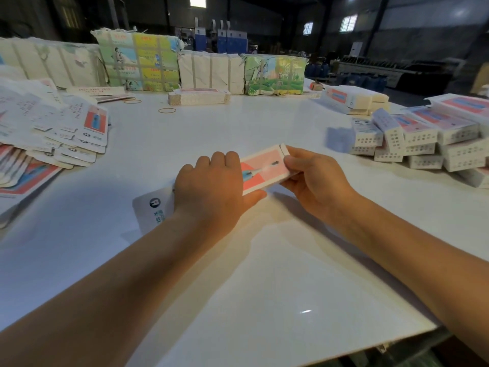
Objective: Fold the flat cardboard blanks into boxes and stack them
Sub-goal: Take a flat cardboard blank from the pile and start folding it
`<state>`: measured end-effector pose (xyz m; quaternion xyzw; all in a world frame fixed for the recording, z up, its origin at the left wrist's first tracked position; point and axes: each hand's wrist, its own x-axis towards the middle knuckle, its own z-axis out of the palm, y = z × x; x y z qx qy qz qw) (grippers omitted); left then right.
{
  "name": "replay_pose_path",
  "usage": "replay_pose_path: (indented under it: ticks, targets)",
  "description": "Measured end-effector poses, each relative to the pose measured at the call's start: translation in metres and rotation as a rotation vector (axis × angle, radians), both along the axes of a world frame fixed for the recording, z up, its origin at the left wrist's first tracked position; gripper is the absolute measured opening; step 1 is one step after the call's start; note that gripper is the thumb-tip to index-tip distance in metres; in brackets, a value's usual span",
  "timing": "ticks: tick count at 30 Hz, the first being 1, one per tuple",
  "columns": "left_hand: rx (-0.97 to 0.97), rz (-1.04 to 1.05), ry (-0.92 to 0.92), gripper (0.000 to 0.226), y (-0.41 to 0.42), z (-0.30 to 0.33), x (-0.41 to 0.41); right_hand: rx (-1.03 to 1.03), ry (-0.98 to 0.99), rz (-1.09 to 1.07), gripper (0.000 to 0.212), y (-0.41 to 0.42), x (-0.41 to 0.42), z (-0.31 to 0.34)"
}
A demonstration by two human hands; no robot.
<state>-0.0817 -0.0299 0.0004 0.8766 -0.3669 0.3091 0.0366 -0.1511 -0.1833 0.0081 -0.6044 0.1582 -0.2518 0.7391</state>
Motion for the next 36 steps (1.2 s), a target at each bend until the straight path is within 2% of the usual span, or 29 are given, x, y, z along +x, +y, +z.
replay_pose_path:
  ticks: [4,7,9,12,17,20,28,32,33,36]
  targets:
    - [0.024,-0.019,-0.048,0.065,0.002,0.000,-0.001,0.165,-0.015,0.012,0.033,-0.005,0.003,0.000]
    - [0.050,-0.019,-0.071,0.067,0.002,0.000,-0.002,0.108,-0.008,0.003,0.036,-0.004,0.002,-0.001]
    - [0.058,-0.015,-0.080,0.067,0.001,0.000,-0.002,-0.024,-0.007,-0.027,0.045,-0.002,0.001,-0.002]
    - [0.049,-0.007,-0.078,0.067,0.000,0.001,-0.002,-0.328,-0.035,-0.142,0.054,0.005,-0.003,-0.002]
    - [0.047,0.006,-0.084,0.067,0.001,0.001,-0.003,-0.701,-0.034,-0.228,0.031,0.011,-0.008,-0.004]
    - [0.068,0.001,-0.094,0.067,0.000,0.001,-0.004,-0.813,0.000,-0.250,0.028,0.012,-0.011,-0.005]
    - [0.044,-0.010,-0.083,0.068,0.002,0.001,-0.004,-0.856,0.021,-0.229,0.027,0.018,-0.012,-0.004]
    - [0.003,0.041,-0.039,0.068,0.001,0.006,0.002,-0.538,0.043,-0.154,0.036,0.019,-0.008,0.002]
    - [-0.015,0.051,-0.007,0.068,0.000,0.008,0.003,-0.511,0.038,-0.162,0.032,0.020,-0.007,0.002]
    - [-0.055,0.044,0.037,0.067,-0.001,0.010,0.004,-0.669,0.033,-0.190,0.024,0.023,-0.010,-0.001]
